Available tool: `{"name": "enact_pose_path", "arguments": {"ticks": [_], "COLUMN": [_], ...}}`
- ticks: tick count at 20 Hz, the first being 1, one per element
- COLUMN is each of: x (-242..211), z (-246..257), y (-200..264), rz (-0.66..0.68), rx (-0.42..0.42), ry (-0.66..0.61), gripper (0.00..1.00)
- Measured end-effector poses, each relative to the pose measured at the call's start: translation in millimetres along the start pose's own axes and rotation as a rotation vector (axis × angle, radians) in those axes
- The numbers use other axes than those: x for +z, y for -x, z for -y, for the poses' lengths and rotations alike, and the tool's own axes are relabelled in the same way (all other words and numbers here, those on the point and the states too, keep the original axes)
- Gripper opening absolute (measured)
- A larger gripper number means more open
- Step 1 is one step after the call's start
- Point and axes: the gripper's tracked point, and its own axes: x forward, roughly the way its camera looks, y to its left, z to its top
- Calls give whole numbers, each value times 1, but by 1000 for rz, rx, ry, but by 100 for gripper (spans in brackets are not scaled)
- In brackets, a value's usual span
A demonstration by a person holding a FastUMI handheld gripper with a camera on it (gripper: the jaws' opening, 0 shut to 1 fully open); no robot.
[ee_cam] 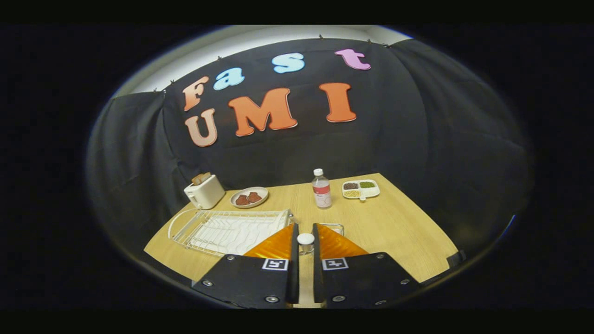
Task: Take the plate from the dish rack, then take the spoon from the basket and place it into the plate.
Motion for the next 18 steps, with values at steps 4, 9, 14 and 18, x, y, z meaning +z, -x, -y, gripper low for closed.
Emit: {"name": "enact_pose_path", "arguments": {"ticks": [4,9,14,18], "x": [-25,-48,-75,-86], "z": [-10,-32,-70,-101], "y": [11,18,7,-16], "rz": [-58,-115,-159,-197], "rx": [20,87,178,244], "ry": [8,11,-2,20], "gripper": [12,12,12,12]}}
